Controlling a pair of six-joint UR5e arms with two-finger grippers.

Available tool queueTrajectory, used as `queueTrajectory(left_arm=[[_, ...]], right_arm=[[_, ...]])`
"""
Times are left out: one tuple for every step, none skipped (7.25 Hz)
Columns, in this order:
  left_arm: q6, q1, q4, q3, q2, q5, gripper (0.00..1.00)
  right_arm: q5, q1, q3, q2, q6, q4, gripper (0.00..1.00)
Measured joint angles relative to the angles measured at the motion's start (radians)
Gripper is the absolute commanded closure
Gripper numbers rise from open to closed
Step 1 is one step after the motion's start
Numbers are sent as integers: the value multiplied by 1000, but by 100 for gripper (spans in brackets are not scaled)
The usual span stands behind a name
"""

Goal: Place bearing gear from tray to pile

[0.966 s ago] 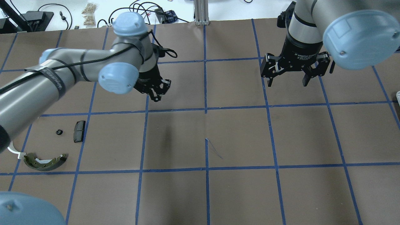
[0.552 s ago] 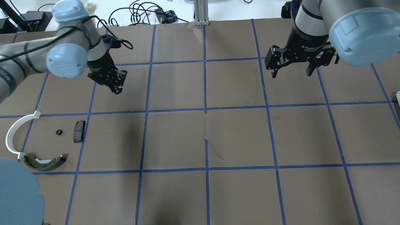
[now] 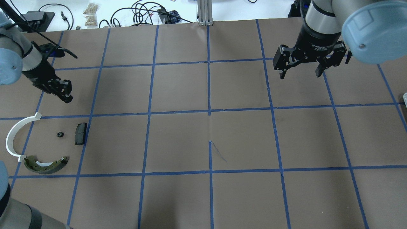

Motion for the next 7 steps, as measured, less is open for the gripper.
queueTrajectory(left_arm=[[66, 66, 3, -8, -7, 0, 100], [117, 123, 9, -25, -11, -1, 100], [157, 172, 14, -43, -15, -2, 100], [186, 206, 15, -55, -22, -3, 100], [200, 223, 16, -67, -30, -3, 100], [205, 230, 17, -86, -35, -5, 100], [204, 233, 20, -103, -41, -6, 100]], right_arm=[[-1, 0, 1, 0, -2, 2, 0], [-2, 0, 1, 1, -4, 3, 0], [-2, 0, 1, 1, -6, 3, 0], [-2, 0, 2, 0, -6, 4, 0], [-2, 1, 3, 0, -6, 4, 0], [-1, 2, 4, -1, -6, 4, 0], [-1, 3, 4, -1, -6, 4, 0]])
